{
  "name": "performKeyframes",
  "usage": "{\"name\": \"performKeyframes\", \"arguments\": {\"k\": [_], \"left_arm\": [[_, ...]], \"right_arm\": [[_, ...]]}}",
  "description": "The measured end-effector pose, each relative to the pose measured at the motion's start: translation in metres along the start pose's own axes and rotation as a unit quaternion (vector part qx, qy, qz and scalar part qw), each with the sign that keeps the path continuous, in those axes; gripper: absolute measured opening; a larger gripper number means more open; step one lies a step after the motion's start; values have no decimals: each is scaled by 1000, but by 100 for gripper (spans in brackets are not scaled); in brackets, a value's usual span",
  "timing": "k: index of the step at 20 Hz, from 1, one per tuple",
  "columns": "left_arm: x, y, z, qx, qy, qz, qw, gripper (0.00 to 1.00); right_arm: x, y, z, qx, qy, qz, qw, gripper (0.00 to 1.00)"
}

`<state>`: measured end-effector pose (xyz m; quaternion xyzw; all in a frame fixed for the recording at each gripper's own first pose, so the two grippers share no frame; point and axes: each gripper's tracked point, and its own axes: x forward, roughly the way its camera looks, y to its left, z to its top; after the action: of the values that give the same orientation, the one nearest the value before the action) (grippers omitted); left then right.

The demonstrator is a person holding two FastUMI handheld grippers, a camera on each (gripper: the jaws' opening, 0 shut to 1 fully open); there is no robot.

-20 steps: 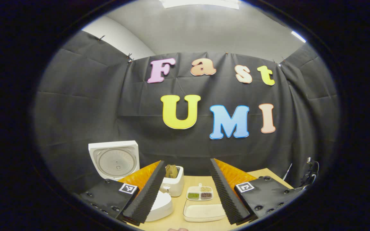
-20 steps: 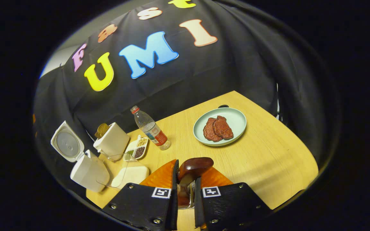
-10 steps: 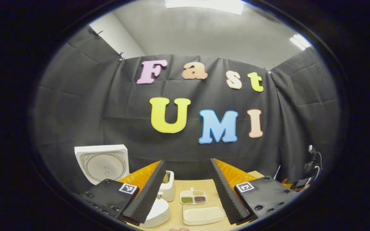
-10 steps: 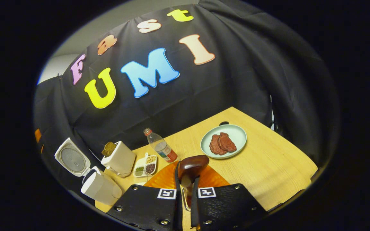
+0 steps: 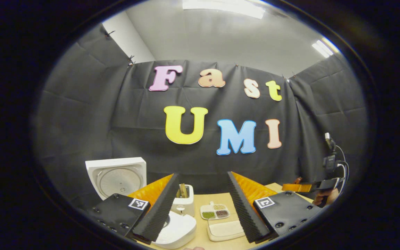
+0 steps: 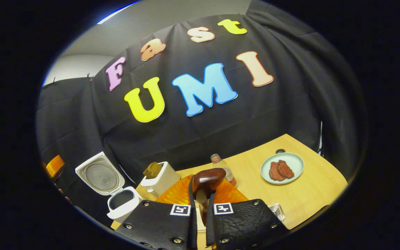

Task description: Close the left gripper, press the button to open the rice cooker; take a wooden spoon from the chopstick holder with the right hand, scoop a spoonful of rice and pour it into the rice cooker, then put the wooden spoon back into the chopstick holder.

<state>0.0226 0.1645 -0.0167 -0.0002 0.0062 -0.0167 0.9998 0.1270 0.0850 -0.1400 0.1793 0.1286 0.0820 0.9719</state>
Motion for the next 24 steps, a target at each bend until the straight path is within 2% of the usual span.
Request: {"name": "performKeyframes", "arguments": {"k": [3,5,6,9,11,13,15,16,19,24], "left_arm": [[-5,14,-8,-5,9,6,1000,93],[-9,28,-10,-6,13,22,1000,98],[-11,35,-13,-8,17,33,999,95],[-20,54,-18,-8,24,57,998,93],[-26,66,-24,-5,31,69,997,95],[-28,76,-27,-1,36,78,996,93],[-31,84,-31,6,42,85,995,96],[-32,88,-35,10,46,89,995,93],[-34,94,-40,8,53,93,994,96],[-32,102,-41,-2,50,98,994,96]], "right_arm": [[32,33,-29,-6,27,28,999,10],[53,47,-53,-8,47,39,998,10],[63,51,-66,-14,58,40,997,10],[89,56,-104,-28,88,39,995,10],[101,54,-126,-40,105,27,993,10],[108,52,-143,-45,117,15,992,10],[115,54,-159,-43,131,11,990,10],[116,57,-162,-45,129,10,991,10],[115,74,-169,-42,133,23,990,10],[110,93,-179,13,148,40,988,10]]}}
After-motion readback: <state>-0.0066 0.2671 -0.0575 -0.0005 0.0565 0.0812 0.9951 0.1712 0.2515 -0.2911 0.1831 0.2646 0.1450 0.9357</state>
